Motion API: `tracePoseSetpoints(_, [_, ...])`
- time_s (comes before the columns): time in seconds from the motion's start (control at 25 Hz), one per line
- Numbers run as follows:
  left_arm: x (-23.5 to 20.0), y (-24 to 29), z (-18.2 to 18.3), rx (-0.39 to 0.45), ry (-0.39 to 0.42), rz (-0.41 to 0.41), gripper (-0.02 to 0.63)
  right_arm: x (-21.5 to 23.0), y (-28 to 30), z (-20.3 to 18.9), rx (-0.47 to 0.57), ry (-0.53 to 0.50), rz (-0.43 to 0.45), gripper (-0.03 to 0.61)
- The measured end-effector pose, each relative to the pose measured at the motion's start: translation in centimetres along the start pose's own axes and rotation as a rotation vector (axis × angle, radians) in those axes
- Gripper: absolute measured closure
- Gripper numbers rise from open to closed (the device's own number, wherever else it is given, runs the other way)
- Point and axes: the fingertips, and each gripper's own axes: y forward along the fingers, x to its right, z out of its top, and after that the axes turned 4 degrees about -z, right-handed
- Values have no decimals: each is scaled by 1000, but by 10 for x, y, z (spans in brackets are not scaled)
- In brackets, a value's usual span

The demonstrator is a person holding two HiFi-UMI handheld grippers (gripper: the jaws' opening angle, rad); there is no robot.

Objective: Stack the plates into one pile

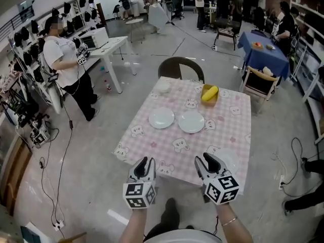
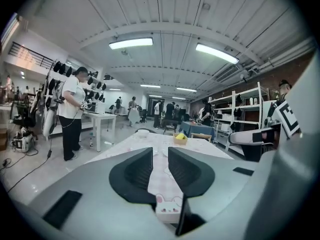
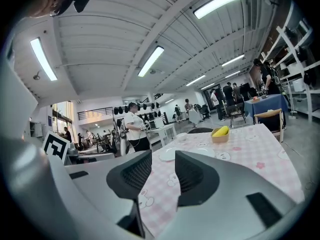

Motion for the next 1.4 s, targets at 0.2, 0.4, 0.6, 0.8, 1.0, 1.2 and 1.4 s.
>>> tracePoseSetpoints(0.2, [-35, 44, 14, -14, 4, -26, 511, 3, 54, 16, 8, 24, -28, 440])
tracePoseSetpoints(0.4, [-79, 78, 22, -28, 4, -37, 511, -5, 114, 22, -2, 34, -35, 441])
tracePoseSetpoints(0.6, [-120, 103, 38, -28, 1, -18, 511, -15, 165, 30, -19, 34, -36, 441])
tracePoseSetpoints(0.8, [-146, 131, 44, -27, -4, -29, 511, -9, 208, 37, -28, 19, -49, 442])
tracePoseSetpoints(1.0, [-162, 157, 52, -38, 5, -38, 511, 3, 242, 45, -56, -10, -66, 442])
tracePoseSetpoints(1.2, [-174, 180, 58, -54, -3, -36, 505, 15, 269, 47, -91, -25, -69, 442])
tracePoseSetpoints(1.4, [-186, 224, 66, -65, -30, -24, 502, 40, 316, 53, -132, -40, -47, 447])
